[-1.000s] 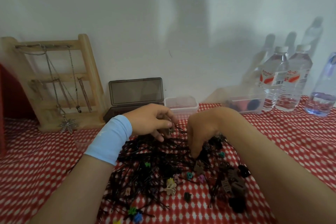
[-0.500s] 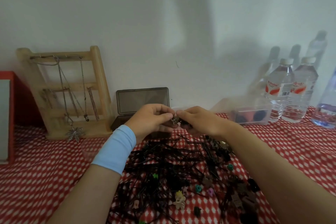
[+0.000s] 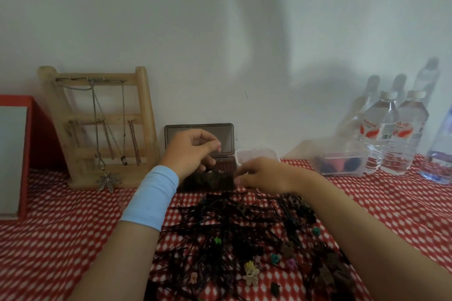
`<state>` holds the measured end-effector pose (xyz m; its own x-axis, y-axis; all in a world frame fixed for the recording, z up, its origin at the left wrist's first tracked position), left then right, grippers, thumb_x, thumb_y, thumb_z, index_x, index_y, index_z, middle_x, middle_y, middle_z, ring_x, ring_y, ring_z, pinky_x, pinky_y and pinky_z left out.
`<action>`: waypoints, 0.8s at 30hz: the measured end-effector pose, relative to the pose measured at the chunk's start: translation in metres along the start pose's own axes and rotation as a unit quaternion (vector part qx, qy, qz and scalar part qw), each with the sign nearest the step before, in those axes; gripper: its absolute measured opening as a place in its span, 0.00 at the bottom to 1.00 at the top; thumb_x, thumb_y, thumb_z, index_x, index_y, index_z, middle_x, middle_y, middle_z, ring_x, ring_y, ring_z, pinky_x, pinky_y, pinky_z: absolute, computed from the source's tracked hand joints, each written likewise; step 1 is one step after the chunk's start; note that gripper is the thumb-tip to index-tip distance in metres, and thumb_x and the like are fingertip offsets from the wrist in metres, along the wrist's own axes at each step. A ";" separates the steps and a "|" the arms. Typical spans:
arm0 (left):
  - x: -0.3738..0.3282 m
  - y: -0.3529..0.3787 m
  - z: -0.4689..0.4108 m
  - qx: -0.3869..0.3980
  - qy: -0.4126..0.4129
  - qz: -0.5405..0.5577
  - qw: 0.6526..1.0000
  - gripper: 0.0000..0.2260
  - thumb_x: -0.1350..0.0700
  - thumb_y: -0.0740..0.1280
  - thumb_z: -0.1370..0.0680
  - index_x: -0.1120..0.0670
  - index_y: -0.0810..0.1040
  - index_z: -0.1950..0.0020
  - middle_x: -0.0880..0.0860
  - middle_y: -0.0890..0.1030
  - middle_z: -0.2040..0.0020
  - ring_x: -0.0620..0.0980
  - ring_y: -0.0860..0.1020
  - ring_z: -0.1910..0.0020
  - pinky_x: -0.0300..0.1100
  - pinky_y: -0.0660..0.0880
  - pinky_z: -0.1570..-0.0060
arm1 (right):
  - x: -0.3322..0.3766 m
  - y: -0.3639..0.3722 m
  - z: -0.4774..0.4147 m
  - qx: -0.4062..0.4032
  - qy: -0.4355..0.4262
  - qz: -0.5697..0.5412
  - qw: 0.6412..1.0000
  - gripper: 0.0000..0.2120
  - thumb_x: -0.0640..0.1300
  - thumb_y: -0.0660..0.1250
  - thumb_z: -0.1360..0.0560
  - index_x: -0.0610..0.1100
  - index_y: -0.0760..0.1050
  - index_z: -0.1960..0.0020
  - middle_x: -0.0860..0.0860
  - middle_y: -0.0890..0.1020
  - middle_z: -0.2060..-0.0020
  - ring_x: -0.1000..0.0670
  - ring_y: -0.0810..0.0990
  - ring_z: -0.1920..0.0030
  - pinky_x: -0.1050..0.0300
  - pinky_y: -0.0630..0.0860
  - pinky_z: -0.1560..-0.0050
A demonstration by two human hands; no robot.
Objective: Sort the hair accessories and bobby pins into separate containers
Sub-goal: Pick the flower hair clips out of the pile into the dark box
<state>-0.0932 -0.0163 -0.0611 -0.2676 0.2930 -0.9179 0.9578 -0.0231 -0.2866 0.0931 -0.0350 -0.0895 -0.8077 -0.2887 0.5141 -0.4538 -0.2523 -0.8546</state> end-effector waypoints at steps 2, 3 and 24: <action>0.004 -0.004 -0.002 0.002 0.008 -0.031 0.999 0.03 0.59 0.70 0.22 0.53 0.83 0.54 0.51 0.85 0.60 0.50 0.82 0.68 0.39 0.76 0.71 | 0.011 -0.012 -0.008 -0.058 0.000 -0.011 0.998 0.14 0.55 0.63 0.18 0.48 0.82 0.43 0.53 0.82 0.57 0.55 0.78 0.58 0.59 0.73 0.55; 0.006 -0.007 -0.003 0.000 0.012 -0.041 0.999 0.04 0.60 0.69 0.22 0.52 0.83 0.54 0.51 0.85 0.60 0.49 0.82 0.67 0.39 0.77 0.70 | 0.018 -0.016 -0.015 -0.077 -0.003 -0.013 0.997 0.13 0.54 0.64 0.18 0.47 0.82 0.46 0.51 0.82 0.57 0.53 0.78 0.58 0.58 0.74 0.56; 0.008 0.016 0.010 0.249 -0.018 -0.224 0.942 0.05 0.55 0.71 0.24 0.49 0.84 0.49 0.50 0.85 0.59 0.44 0.82 0.65 0.34 0.73 0.71 | 0.044 -0.022 -0.049 -0.038 -0.004 0.040 0.998 0.07 0.38 0.65 0.22 0.45 0.81 0.49 0.55 0.80 0.57 0.57 0.76 0.57 0.65 0.70 0.59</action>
<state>-0.0814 -0.0238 -0.0756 -0.6448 0.3478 -0.6807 0.5828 -0.3525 -0.7322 0.0493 0.0035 -0.0512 -0.8394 -0.3126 0.4445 -0.4154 -0.1583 -0.8958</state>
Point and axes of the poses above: each hand's wrist, its own z-axis away from the middle knuckle, its own y-axis out of the palm, x = y × z, the point moved 4 cm from there along -z, towards the middle knuckle
